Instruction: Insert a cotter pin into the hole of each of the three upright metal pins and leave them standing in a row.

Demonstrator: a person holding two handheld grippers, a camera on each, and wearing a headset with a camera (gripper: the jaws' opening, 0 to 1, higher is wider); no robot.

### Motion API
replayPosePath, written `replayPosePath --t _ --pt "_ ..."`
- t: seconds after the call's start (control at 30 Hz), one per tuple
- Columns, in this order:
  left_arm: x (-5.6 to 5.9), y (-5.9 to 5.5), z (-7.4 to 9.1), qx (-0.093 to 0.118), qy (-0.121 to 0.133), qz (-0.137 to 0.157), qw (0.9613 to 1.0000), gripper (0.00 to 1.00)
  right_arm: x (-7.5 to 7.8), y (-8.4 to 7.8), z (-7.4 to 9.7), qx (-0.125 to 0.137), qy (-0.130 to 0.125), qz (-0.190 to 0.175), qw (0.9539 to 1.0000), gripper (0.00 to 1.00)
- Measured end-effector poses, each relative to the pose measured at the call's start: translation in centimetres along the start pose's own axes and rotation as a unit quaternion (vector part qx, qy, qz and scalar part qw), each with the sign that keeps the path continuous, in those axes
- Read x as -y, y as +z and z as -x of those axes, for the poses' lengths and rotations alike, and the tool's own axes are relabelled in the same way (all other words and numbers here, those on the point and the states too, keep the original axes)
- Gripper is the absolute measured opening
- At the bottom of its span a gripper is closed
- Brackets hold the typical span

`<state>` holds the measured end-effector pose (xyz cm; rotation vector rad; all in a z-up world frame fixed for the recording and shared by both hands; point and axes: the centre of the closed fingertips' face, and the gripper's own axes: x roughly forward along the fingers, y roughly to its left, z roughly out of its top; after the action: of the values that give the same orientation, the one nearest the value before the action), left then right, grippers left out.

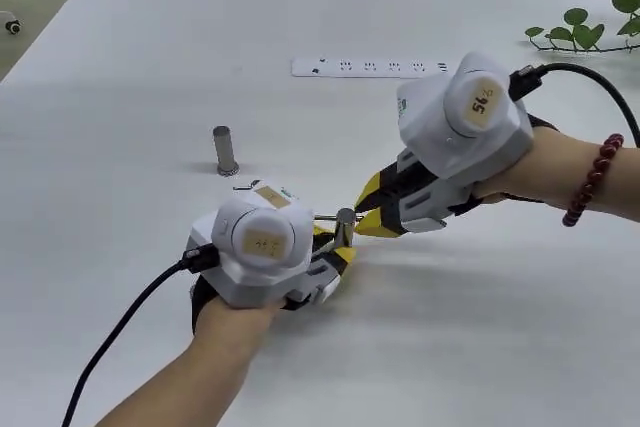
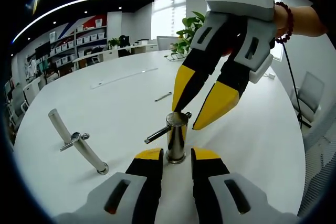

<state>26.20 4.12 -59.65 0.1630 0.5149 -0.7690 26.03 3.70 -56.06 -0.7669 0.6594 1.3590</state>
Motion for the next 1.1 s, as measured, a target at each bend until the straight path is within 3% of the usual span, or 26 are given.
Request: replayPosePath --t 0.37,0.67,0.7,0.77,1.0,1.1 --pt "-0.3 0.6 1.5 0.019 -0.007 0.016 0.9997 0.3 -0.4 0.9 -1.2 0.02 0.012 -0.037 0.9991 0.17" --pt "-0.8 0.9 3.0 0.025 -0.01 0.021 0.9994 0.38 -0.4 0.3 -2.0 0.01 0.012 -0.043 0.999 0.09" --pt "-0.9 0.9 3.2 0.022 -0.01 0.033 0.9992 0.38 -0.4 0.4 -2.0 0.012 0.013 -0.052 0.9985 0.09" --pt "-1.0 1.3 3.5 0.032 -0.01 0.041 0.9986 0.41 -0.2 0.3 -2.0 0.012 0.016 -0.054 0.9983 0.09" --pt "-1.3 1.6 4.9 0.037 -0.008 0.044 0.9983 0.45 -0.5 0.5 -1.9 0.014 0.018 -0.054 0.9983 0.08" --pt "-1.0 2.1 5.7 0.049 -0.015 0.048 0.9975 0.48 -0.6 0.6 -1.9 0.013 0.021 -0.055 0.9982 0.08"
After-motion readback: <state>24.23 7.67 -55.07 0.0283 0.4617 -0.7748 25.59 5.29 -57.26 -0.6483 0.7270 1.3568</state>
